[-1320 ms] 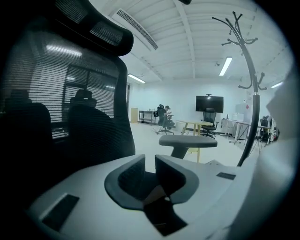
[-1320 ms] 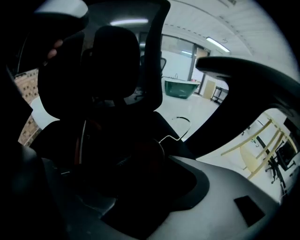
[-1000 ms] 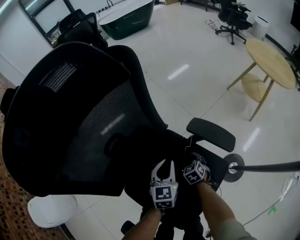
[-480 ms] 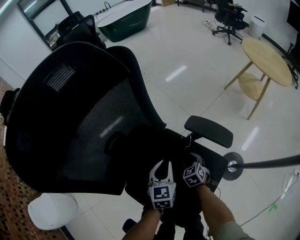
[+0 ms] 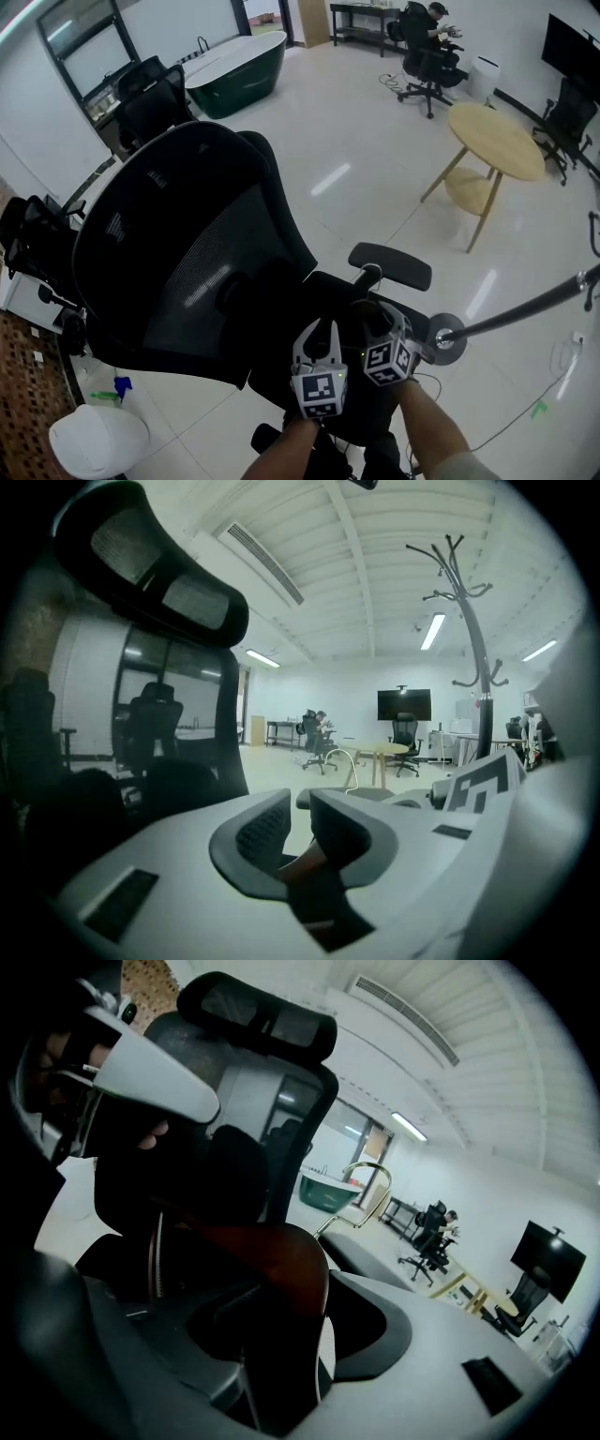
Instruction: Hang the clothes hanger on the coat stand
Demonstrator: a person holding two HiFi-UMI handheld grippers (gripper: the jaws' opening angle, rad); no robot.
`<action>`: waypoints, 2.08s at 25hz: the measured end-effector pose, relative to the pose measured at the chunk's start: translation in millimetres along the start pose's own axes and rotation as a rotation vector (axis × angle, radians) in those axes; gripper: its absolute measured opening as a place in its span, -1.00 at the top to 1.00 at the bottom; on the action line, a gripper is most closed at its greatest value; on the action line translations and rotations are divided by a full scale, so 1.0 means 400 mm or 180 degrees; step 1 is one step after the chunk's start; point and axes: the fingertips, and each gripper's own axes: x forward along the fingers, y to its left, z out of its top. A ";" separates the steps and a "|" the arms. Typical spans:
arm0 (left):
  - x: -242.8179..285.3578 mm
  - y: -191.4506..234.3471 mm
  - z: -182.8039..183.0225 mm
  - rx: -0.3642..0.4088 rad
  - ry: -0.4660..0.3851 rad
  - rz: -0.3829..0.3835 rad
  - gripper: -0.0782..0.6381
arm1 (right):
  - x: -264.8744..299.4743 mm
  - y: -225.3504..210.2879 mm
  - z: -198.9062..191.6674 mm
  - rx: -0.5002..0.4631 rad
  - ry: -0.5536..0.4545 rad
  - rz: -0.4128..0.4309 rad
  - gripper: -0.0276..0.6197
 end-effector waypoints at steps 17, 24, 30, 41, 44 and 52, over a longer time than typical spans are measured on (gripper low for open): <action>-1.358 -1.052 1.079 0.0562 -0.1327 -0.0316 0.58 | -1.994 -0.436 0.444 -0.0488 -0.0846 -0.0948 0.37; -1.557 -1.658 1.111 0.0527 -0.1545 -0.0182 0.58 | -2.505 -0.691 0.143 -0.0650 -0.1043 -0.0944 0.37; -1.750 -2.057 1.137 0.0597 -0.1719 -0.0486 0.58 | -2.886 -0.808 -0.053 -0.0670 -0.1012 -0.1229 0.37; -1.911 -2.375 1.198 0.0617 -0.1887 -0.0873 0.58 | -3.248 -0.943 -0.133 -0.0700 -0.0960 -0.1626 0.37; -2.012 -2.626 1.271 0.0661 -0.2008 -0.0774 0.58 | -3.478 -1.089 -0.198 -0.0820 -0.1084 -0.1621 0.37; -2.130 -3.119 1.350 0.0572 -0.2163 -0.0532 0.58 | -3.860 -1.432 -0.289 -0.1102 -0.1476 -0.1551 0.37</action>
